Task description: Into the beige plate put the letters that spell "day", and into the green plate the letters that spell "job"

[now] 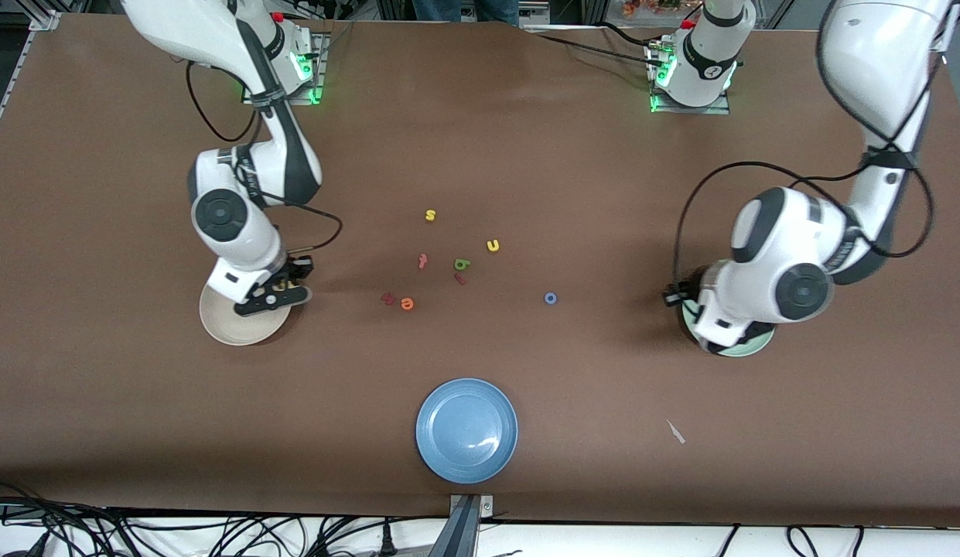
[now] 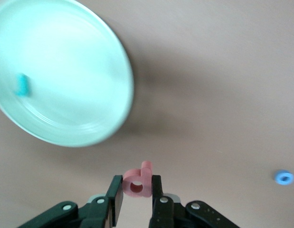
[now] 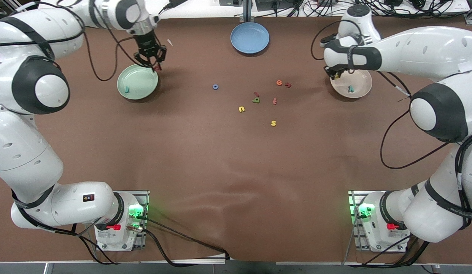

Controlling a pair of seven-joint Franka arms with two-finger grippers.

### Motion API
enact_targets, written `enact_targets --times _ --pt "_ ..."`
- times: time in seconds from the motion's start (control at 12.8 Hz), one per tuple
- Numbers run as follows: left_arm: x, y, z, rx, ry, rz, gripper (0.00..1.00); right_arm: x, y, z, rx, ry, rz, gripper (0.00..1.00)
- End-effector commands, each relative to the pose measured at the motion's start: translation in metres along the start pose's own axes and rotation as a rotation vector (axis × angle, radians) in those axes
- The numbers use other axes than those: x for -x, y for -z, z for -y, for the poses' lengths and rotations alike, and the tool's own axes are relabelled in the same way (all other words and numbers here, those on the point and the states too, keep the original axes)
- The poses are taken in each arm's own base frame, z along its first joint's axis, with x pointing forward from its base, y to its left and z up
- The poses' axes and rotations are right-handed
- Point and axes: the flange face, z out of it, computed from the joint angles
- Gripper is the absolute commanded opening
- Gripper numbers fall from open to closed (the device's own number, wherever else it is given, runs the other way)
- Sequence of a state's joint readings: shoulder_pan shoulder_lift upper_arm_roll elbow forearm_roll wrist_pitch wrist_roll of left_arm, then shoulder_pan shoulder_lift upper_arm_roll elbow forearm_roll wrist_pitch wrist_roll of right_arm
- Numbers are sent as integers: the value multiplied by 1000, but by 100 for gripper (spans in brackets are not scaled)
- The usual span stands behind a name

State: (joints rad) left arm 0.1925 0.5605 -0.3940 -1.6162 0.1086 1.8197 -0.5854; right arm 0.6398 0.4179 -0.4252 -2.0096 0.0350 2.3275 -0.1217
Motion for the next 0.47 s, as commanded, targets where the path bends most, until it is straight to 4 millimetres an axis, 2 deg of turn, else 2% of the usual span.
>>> enact_targets --times 0.0,0.23,0.31,0.39 --pt "-22 -16 54 -79 -92 -7 7 18 4 -33 -31 54 -1 18" --pt "-54 -46 85 -85 -117 -24 8 19 -1 -38 -55 48 -1 27" --pt "-60 -55 86 -72 -119 -33 8 19 -1 -39 -55 45 0 39" --pt "-63 -62 85 -61 -119 -37 16 19 -1 -38 -56 45 -1 54"
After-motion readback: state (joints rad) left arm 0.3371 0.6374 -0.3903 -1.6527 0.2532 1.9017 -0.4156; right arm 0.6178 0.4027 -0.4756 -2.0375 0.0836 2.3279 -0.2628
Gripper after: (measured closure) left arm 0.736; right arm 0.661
